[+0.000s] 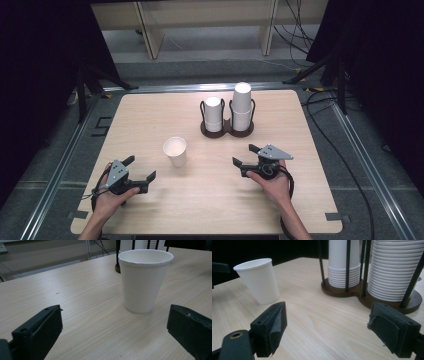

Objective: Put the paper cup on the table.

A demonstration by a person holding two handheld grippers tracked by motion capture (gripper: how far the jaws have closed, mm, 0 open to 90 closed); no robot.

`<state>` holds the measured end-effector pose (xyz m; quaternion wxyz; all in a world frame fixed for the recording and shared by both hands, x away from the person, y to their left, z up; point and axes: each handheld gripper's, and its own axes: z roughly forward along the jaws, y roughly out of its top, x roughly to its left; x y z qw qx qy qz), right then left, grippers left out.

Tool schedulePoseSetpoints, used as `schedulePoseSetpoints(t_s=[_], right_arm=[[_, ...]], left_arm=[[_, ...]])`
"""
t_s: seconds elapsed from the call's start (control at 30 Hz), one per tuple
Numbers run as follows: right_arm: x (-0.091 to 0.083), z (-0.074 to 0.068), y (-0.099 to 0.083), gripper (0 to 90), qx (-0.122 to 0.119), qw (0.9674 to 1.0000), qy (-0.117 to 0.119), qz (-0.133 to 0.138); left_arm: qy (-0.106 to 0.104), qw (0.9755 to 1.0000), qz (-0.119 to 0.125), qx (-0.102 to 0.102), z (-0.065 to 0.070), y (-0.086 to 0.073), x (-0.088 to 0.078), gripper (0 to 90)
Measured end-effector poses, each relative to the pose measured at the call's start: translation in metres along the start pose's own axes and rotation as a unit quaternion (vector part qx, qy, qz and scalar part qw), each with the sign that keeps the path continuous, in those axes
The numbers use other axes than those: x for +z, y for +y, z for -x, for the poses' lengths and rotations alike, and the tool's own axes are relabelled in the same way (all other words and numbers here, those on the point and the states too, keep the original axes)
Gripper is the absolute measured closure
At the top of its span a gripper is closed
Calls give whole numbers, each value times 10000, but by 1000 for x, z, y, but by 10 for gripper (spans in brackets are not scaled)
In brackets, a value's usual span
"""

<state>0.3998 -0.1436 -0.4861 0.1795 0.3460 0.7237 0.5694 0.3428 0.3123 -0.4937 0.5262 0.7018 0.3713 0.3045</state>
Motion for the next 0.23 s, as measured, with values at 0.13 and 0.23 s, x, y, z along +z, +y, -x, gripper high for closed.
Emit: schedulePoseSetpoints(t_s=[0.13, 0.23], right_arm=[[0, -1, 0, 156, 89, 10000, 23, 13], [-3, 0, 1, 156, -50, 10000, -62, -42]], left_arm=[[20, 10000, -33, -1, 1, 0, 0, 0], [-12, 10000, -6, -5, 1, 0, 1, 0]])
